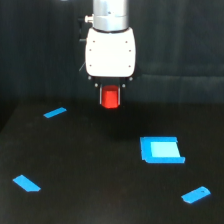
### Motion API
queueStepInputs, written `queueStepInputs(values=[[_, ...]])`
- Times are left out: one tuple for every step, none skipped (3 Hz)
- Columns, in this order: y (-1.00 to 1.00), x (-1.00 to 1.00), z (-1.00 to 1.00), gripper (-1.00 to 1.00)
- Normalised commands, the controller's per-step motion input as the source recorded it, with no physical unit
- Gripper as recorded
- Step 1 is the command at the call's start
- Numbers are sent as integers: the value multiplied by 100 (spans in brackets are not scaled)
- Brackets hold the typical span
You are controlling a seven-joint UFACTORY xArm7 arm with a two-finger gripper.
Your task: Pick up the red object from the table
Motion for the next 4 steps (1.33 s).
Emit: queueStepInputs(values=[[-2, -14, 19, -89], [-3, -9, 25, -100], [4, -4, 11, -90], [-5, -10, 23, -100]])
